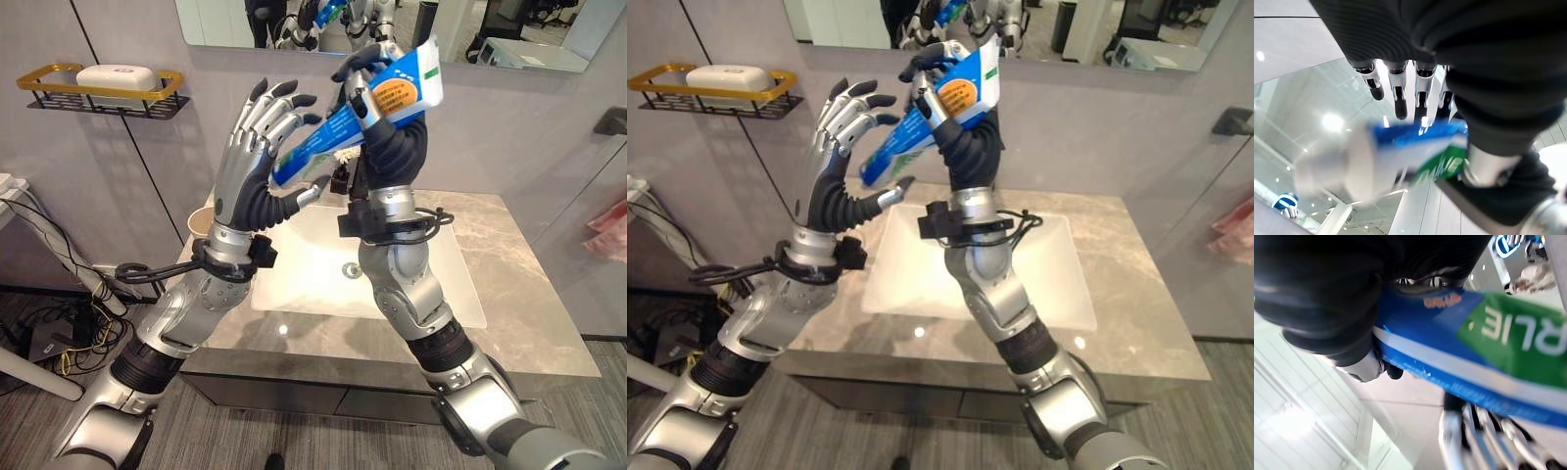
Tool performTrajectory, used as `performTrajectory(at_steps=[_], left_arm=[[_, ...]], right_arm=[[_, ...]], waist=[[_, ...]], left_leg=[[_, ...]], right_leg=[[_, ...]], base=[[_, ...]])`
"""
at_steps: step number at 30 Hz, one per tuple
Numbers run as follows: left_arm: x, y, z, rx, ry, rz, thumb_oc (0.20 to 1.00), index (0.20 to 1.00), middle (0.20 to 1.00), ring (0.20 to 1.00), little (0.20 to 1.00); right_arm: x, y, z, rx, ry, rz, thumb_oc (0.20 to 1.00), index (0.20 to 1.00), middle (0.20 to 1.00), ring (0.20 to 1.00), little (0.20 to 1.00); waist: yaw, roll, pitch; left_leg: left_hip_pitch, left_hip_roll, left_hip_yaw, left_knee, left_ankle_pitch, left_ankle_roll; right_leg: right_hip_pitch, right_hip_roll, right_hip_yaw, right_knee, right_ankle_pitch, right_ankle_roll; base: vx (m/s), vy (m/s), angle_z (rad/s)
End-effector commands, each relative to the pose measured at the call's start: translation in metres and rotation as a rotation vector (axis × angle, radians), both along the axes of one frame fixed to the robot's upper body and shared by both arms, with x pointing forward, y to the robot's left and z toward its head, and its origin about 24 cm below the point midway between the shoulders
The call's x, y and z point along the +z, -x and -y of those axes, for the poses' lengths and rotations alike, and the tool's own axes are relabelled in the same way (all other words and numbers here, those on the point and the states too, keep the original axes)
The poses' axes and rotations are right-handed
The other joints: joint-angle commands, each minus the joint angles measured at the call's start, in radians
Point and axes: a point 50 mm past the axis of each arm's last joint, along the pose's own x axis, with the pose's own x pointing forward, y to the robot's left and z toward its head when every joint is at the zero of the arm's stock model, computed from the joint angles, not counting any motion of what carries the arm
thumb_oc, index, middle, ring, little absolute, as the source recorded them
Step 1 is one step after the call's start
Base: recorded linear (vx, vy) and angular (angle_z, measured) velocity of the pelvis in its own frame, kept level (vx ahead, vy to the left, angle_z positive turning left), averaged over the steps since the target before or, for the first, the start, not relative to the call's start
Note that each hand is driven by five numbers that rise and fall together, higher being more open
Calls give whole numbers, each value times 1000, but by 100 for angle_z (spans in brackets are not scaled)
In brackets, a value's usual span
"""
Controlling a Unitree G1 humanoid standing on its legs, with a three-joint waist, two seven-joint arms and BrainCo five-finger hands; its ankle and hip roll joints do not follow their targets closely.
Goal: Put brush and paste in cup on sink, flatten towel.
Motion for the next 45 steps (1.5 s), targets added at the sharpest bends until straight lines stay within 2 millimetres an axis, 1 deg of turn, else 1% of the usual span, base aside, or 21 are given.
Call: performTrajectory(at_steps=[1,4,5,6,7,8,10,12,13,17,18,19,20,21,25,26,28,29,31,36,45], left_arm=[[10,3,-1,-51,105,28,1000,1000,1000,1000,1000],[13,10,-4,-64,112,52,1000,1000,1000,1000,1000],[13,12,-6,-64,112,59,1000,1000,1000,1000,1000],[14,14,-8,-65,112,64,1000,1000,1000,1000,1000],[15,16,-11,-73,123,70,1000,1000,1000,1000,1000],[15,20,-13,-97,149,65,1000,1000,1000,1000,1000],[8,22,-13,-141,190,3,1000,1000,1000,1000,1000],[-10,24,-17,-158,188,-95,1000,1000,1000,1000,1000],[-10,25,-17,-160,187,-96,1000,1000,1000,1000,1000],[-45,32,-32,-178,155,-299,1000,1000,1000,1000,1000],[-45,33,-32,-180,154,-300,1000,1000,1000,1000,1000],[-64,32,-39,-167,130,-413,1000,1000,1000,1000,1000],[-64,32,-39,-167,129,-413,1000,1000,1000,1000,1000],[-85,33,-48,-143,87,-535,1000,1000,1000,1000,1000],[-124,40,-69,-96,5,-773,1000,1000,1000,1000,1000],[-124,40,-69,-97,4,-774,1000,1000,1000,1000,1000],[-141,43,-77,-76,-32,-875,1000,1000,1000,1000,1000],[-141,43,-77,-77,-31,-876,1000,1000,1000,1000,1000],[-154,45,-86,-49,39,-952,1000,1000,1000,1000,1000],[-158,48,-92,-28,95,-979,1000,1000,1000,1000,1000],[-168,51,-95,-20,139,-1030,1000,1000,1000,1000,1000]], right_arm=[[21,11,8,30,-158,84,200,200,200,200,200],[23,9,10,17,-179,80,200,200,200,200,200],[24,7,12,6,-182,79,200,200,200,200,200],[25,7,12,0,-185,83,200,200,200,200,200],[27,7,14,-6,-195,85,200,200,200,200,200],[29,7,13,-4,-208,84,200,200,200,200,200],[31,5,12,-13,-192,84,200,200,200,200,200],[39,2,17,-68,-168,114,200,200,200,200,200],[39,2,17,-70,-169,112,200,200,200,200,200],[56,-4,34,-199,-158,167,200,200,200,200,200],[56,-4,35,-201,-160,167,200,200,200,200,200],[62,-6,40,-237,-148,184,200,200,200,200,200],[62,-6,40,-237,-149,184,200,200,200,200,200],[68,-6,45,-269,-138,207,200,200,200,200,200],[77,-6,50,-326,-84,252,200,200,200,200,200],[77,-6,50,-326,-85,252,200,200,200,200,200],[75,-10,47,-335,-39,241,200,200,200,200,200],[74,-10,47,-335,-38,241,200,200,200,200,200],[68,-13,46,-337,0,222,200,200,200,200,200],[57,-19,45,-332,39,178,200,200,200,200,200],[53,-16,53,-385,91,197,200,200,200,200,200]], waist=[[21,-35,-41],[31,-36,-34],[38,-36,-34],[40,-36,-29],[46,-36,-28],[54,-40,-21],[65,-44,-19],[88,-47,-11],[87,-48,-12],[139,-57,-1],[137,-59,-1],[163,-59,8],[160,-61,4],[187,-63,11],[233,-70,21],[232,-72,20],[248,-77,27],[247,-77,27],[258,-79,36],[264,-80,44],[269,-82,56]], left_leg=[[44,10,32,3,-49,-30],[36,7,29,3,-36,-29],[38,8,27,3,-48,-30],[33,7,25,3,-35,-30],[34,8,20,3,-46,-31],[25,4,14,3,-30,-29],[25,2,4,3,-40,-30],[17,-1,-12,3,-35,-28],[16,-2,-13,3,-35,-28],[-7,-18,-57,3,-25,-22],[-8,-19,-60,3,-24,-22],[-18,-26,-76,3,-11,-20],[-18,-26,-79,3,-19,-20],[-29,-33,-96,3,-13,-17],[-45,-46,-127,3,-6,-11],[-46,-47,-129,3,-5,-11],[-55,-55,-141,3,-1,-8],[-56,-55,-142,3,-1,-8],[-63,-61,-150,3,3,-6],[-72,-66,-153,3,4,-2],[-83,-71,-153,3,2,3]], right_leg=[[-38,-84,3,-2,134,81],[-43,-86,0,-2,144,79],[-39,-85,-2,-2,134,80],[-43,-88,-5,-2,144,78],[-38,-86,-5,-2,131,78],[-44,-90,-9,-2,141,75],[-38,-90,-16,-2,130,73],[-36,-93,-30,-2,127,71],[-36,-94,-32,-2,126,71],[-29,-103,-71,-2,122,73],[-29,-104,-73,-2,122,74],[-27,-108,-89,-2,127,74],[-26,-108,-91,-2,119,76],[-24,-112,-106,-2,117,78],[-21,-117,-137,-2,115,84],[-22,-118,-139,-2,114,84],[-22,-122,-150,-2,114,86],[-22,-122,-150,-2,114,87],[-23,-126,-159,-2,115,88],[-27,-132,-163,-2,116,92],[-38,-136,-162,-2,121,96]], base=[[36,7,0],[-14,0,0],[-38,-10,2],[39,-21,2],[-53,-18,5],[29,-23,11],[15,-20,25],[-9,-9,20],[1,-7,18],[6,-13,30],[-31,7,47],[-11,4,39],[1,-1,47],[47,-4,44],[8,4,26],[-6,-1,21],[2,9,30],[-3,10,20],[-8,7,10],[-3,9,9],[0,0,0]])
